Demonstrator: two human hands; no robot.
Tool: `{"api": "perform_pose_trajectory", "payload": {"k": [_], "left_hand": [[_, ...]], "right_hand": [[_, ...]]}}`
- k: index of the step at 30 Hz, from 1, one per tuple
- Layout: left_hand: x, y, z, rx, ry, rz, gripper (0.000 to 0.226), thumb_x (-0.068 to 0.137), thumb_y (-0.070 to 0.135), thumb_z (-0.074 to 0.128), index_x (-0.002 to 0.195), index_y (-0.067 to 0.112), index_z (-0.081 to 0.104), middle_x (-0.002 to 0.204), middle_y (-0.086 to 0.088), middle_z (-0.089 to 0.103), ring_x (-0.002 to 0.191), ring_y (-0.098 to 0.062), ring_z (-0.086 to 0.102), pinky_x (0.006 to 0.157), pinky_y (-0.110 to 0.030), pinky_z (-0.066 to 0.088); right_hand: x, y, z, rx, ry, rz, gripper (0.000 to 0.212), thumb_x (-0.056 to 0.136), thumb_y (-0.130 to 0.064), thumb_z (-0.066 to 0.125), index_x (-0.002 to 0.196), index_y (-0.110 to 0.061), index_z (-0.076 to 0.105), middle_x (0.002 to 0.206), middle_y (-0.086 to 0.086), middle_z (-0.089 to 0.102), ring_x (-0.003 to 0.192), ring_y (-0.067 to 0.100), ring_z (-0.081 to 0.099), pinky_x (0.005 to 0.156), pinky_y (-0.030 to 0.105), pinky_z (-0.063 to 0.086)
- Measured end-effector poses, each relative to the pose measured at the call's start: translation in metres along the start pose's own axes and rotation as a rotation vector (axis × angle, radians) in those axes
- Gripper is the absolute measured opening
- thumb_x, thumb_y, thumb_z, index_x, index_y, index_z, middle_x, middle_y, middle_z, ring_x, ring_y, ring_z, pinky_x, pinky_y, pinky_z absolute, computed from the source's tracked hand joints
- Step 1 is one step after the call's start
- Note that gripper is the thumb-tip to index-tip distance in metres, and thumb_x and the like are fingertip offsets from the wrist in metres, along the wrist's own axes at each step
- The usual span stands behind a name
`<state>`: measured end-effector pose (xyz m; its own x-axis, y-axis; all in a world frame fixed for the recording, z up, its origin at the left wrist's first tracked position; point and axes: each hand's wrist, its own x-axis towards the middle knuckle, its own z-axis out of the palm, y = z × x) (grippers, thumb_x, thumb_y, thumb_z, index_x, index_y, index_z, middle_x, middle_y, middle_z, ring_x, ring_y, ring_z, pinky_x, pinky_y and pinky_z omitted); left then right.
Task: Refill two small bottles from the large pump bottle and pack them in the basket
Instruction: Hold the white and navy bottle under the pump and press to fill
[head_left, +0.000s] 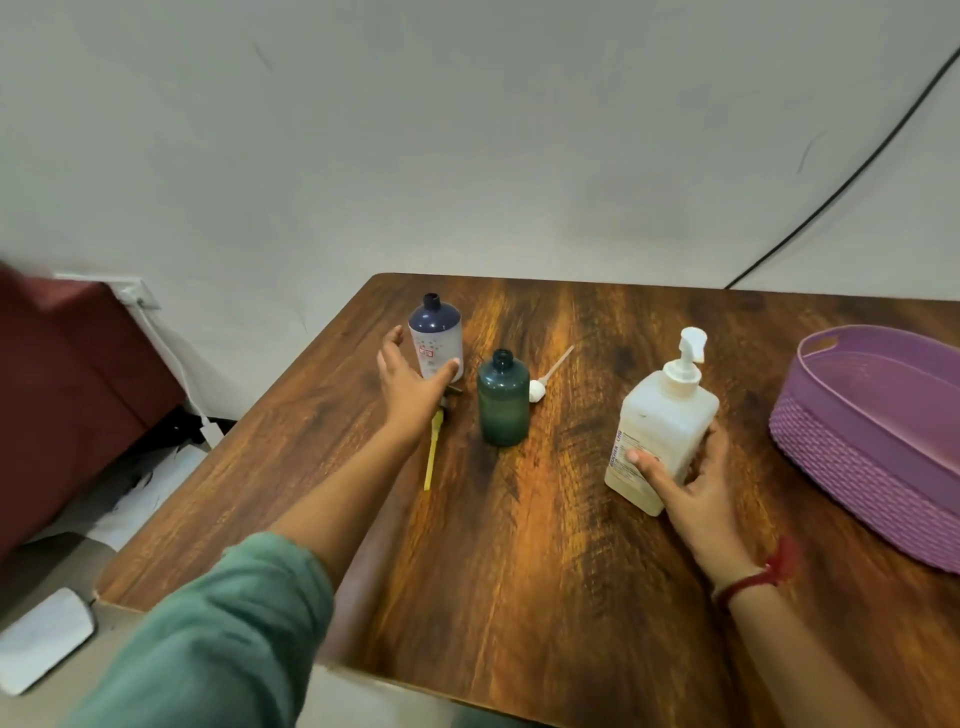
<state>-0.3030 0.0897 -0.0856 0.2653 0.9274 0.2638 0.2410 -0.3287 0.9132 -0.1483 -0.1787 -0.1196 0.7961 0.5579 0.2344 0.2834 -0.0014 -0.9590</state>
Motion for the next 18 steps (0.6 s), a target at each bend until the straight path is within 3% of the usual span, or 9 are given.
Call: {"api": "perform_pose_trajectory", "payload": {"k": [2,6,11,14,16,18], "left_hand": [[0.012,-0.003,0.008,-0.001,-0.015,-0.056,0.098,0.073,0.032,0.08,0.148,0.02,0.018,0.153,-0.007,0.021,0.139,-0.026,0.026,0.112,-0.042,0.028],[0.032,-0.011,0.023,-0.012,-0.039,-0.189,0.117,0.067,0.037,0.083,0.152,0.02,0.005,0.158,-0.008,0.01,0.144,-0.031,0.014,0.116,-0.049,0.019],[0.053,-0.022,0.035,-0.1,0.011,-0.307,0.122,0.064,0.037,0.086,0.152,0.02,0.003,0.157,-0.008,0.019,0.144,-0.032,0.017,0.116,-0.051,0.02],[0.062,-0.031,0.037,-0.125,-0.003,-0.27,0.106,0.064,0.033,0.086,0.148,0.018,0.022,0.146,-0.006,0.039,0.135,-0.028,0.037,0.111,-0.045,0.032],[0.062,-0.033,0.037,-0.134,0.007,-0.218,0.085,0.064,0.027,0.086,0.135,0.016,0.04,0.131,-0.006,0.052,0.121,-0.026,0.05,0.102,-0.041,0.044],[0.061,-0.034,0.033,-0.145,0.046,-0.196,0.076,0.065,0.026,0.085,0.128,0.015,0.044,0.125,-0.005,0.053,0.115,-0.024,0.053,0.097,-0.039,0.047]], "right_hand": [[0.0,0.001,0.0,-0.004,-0.001,-0.005,0.07,0.057,-0.064,0.074,0.109,-0.072,0.027,0.124,-0.02,0.048,0.121,0.015,0.049,0.098,0.047,0.046],[0.0,0.002,0.0,0.005,0.003,0.004,0.072,0.051,-0.071,0.074,0.106,-0.075,0.028,0.132,-0.005,0.049,0.121,0.019,0.051,0.097,0.047,0.047],[-0.001,0.002,0.0,0.013,-0.015,-0.003,0.068,0.062,-0.056,0.077,0.111,-0.066,0.031,0.131,-0.003,0.051,0.119,0.018,0.053,0.095,0.044,0.048],[0.0,0.004,0.001,0.007,-0.019,0.006,0.07,0.065,-0.04,0.075,0.12,-0.049,0.032,0.13,-0.002,0.051,0.118,0.017,0.053,0.095,0.042,0.048],[-0.001,0.004,0.0,0.014,-0.016,0.002,0.068,0.066,-0.035,0.074,0.117,-0.051,0.033,0.13,-0.001,0.052,0.118,0.017,0.053,0.094,0.041,0.049],[-0.002,0.004,-0.001,0.012,-0.019,0.008,0.071,0.066,-0.036,0.074,0.122,-0.047,0.032,0.131,0.0,0.051,0.119,0.017,0.053,0.096,0.043,0.048]]}}
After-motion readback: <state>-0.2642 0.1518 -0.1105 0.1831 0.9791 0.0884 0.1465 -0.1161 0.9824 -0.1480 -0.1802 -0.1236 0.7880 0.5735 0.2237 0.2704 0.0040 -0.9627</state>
